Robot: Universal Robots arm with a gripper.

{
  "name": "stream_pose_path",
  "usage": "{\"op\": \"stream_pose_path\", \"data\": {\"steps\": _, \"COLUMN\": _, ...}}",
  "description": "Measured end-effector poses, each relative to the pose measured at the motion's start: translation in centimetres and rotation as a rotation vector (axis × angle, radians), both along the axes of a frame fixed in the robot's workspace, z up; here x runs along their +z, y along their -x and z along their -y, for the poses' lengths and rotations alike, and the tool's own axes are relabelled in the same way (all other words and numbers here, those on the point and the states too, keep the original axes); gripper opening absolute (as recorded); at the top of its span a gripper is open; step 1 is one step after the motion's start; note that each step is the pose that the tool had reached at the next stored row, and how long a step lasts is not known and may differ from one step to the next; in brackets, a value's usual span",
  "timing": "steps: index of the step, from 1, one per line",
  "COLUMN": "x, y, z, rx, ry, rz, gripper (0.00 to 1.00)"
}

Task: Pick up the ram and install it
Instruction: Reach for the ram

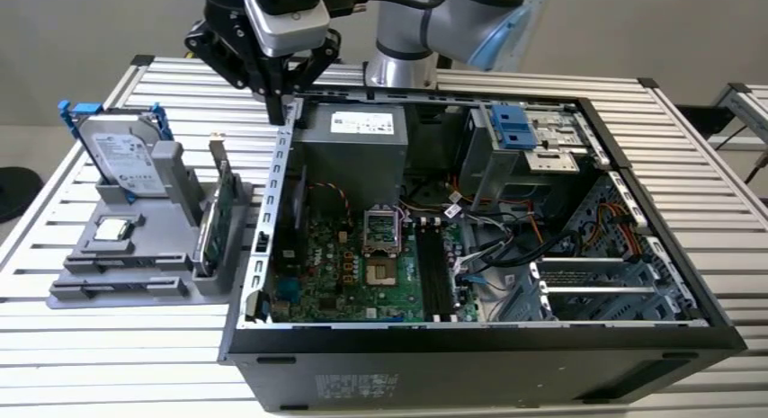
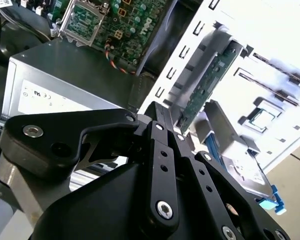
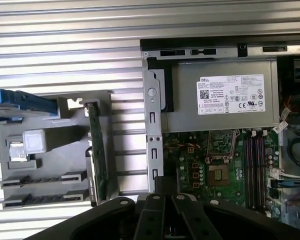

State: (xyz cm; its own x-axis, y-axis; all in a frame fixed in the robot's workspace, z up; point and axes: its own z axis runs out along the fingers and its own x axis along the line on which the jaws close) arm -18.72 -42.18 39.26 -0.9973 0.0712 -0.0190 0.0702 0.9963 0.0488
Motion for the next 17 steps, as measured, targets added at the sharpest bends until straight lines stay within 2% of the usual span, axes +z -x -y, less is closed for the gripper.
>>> {"op": "stream_pose_path", "data": {"steps": 17, "x": 0.00, "y": 1.84, "z": 0.12, "rx": 0.000, "ry": 0.0000, "rz": 0.0000, "gripper": 0.00}}
